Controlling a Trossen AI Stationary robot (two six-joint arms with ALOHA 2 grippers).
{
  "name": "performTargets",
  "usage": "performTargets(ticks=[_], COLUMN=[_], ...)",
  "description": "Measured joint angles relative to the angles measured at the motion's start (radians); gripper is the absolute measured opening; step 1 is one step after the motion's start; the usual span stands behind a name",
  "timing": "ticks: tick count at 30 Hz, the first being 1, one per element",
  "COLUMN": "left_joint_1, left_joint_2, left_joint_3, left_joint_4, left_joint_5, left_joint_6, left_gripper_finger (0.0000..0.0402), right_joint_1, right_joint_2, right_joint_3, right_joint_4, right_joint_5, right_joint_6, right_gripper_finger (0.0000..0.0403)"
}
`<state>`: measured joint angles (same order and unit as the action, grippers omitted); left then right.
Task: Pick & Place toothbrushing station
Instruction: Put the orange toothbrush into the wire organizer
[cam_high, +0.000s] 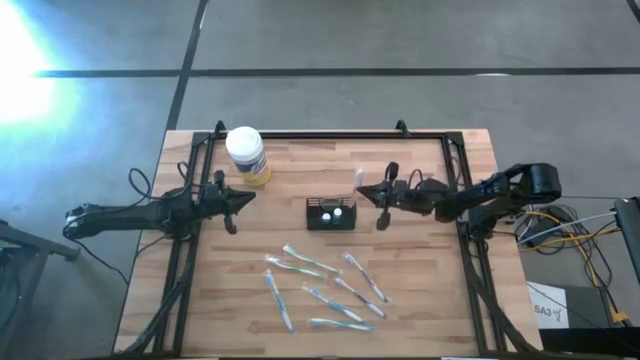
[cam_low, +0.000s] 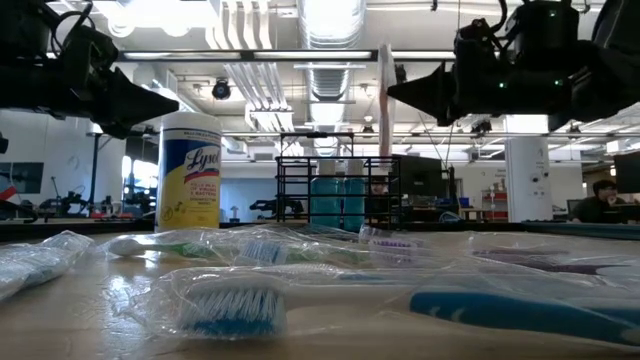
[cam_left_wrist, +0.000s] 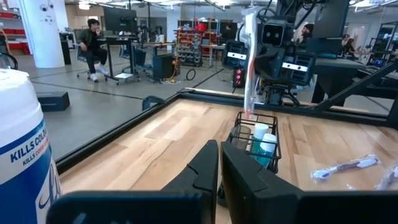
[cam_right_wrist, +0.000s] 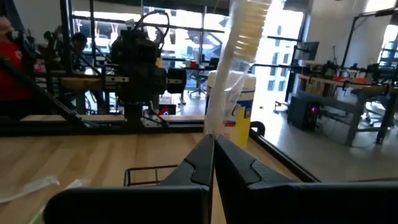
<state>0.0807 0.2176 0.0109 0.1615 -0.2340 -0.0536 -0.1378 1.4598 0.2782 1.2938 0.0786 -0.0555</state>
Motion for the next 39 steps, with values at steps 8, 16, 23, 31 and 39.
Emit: performTargets(ticks=[8, 16, 23, 31, 39], left_joint_1=[0.0, 0.0, 0.0, 0.0, 0.0], left_joint_2=[0.0, 0.0, 0.001, 0.001, 0.001], left_joint_3=[0.0, -0.002, -0.003, -0.003, -0.004], left_joint_4=[-0.004, -0.008, -0.022, -0.022, -0.022], left_joint_5=[0.0, 0.0, 0.0, 0.0, 0.0], left_joint_6=[-0.005, -0.006, -0.006, -0.006, -0.006], left_gripper_finger=[0.0023, 0.0023, 0.0023, 0.0023, 0.0023], right_joint_1=[0.003, 0.003, 0.009, 0.009, 0.009], right_joint_2=[0.154, 0.321, 0.408, 0.401, 0.4], right_joint_3=[0.076, 0.029, 0.042, 0.04, 0.041], right_joint_4=[0.01, 0.269, 0.274, 0.239, 0.213], right_joint_5=[-0.003, 0.0, 0.001, 0.003, 0.003], right_joint_6=[-0.017, 0.009, 0.045, 0.04, 0.066], right_gripper_finger=[0.0008, 0.0008, 0.0008, 0.0008, 0.0015])
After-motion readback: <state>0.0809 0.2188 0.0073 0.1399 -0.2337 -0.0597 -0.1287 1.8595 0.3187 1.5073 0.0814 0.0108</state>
